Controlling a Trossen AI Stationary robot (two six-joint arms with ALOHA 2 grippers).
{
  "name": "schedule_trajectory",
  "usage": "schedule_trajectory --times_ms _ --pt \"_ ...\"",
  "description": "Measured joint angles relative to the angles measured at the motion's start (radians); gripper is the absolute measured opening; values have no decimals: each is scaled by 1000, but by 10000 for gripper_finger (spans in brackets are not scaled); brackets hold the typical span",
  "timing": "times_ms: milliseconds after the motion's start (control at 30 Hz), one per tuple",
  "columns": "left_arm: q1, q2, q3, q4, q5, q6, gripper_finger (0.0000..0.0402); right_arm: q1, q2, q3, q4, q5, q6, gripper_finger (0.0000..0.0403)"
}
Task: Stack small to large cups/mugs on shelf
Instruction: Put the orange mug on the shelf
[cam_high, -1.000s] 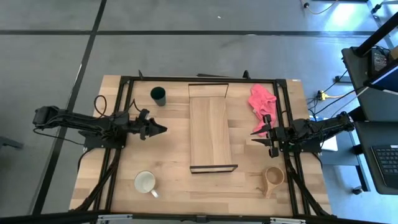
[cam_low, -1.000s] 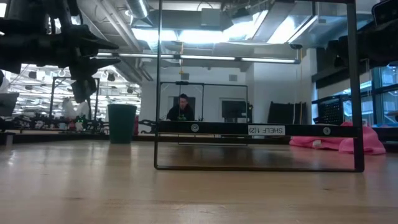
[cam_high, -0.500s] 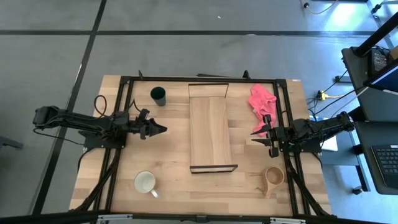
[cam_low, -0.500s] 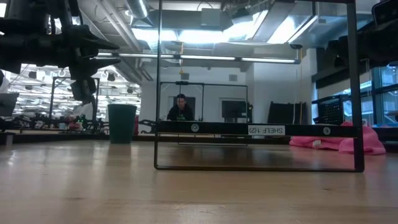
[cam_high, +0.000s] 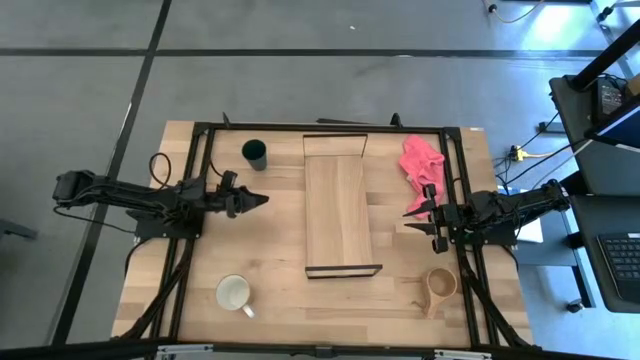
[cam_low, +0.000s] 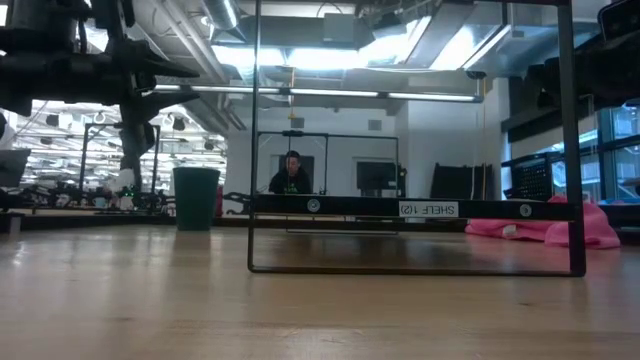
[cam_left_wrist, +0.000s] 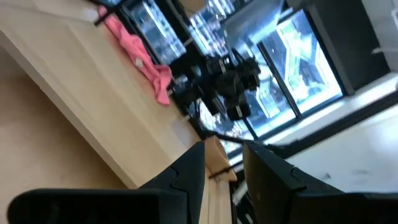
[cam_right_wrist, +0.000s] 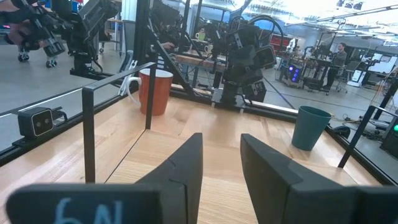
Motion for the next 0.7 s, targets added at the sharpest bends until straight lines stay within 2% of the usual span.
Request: schedule_trajectory --times_ms 333,433,533,633,700 --pt "0 0 0 121 -155 -25 102 0 0 0 0 0 0 110" --pt "0 0 11 149 -168 -53 102 0 0 0 0 0 0 110" --pt "1 0 79 142 -135 -18 102 0 0 0 0 0 0 110" --pt "15 0 196 26 -76 62 102 0 0 0 0 0 0 110" --pt "28 0 308 -141 -27 120 102 0 0 0 0 0 0 110"
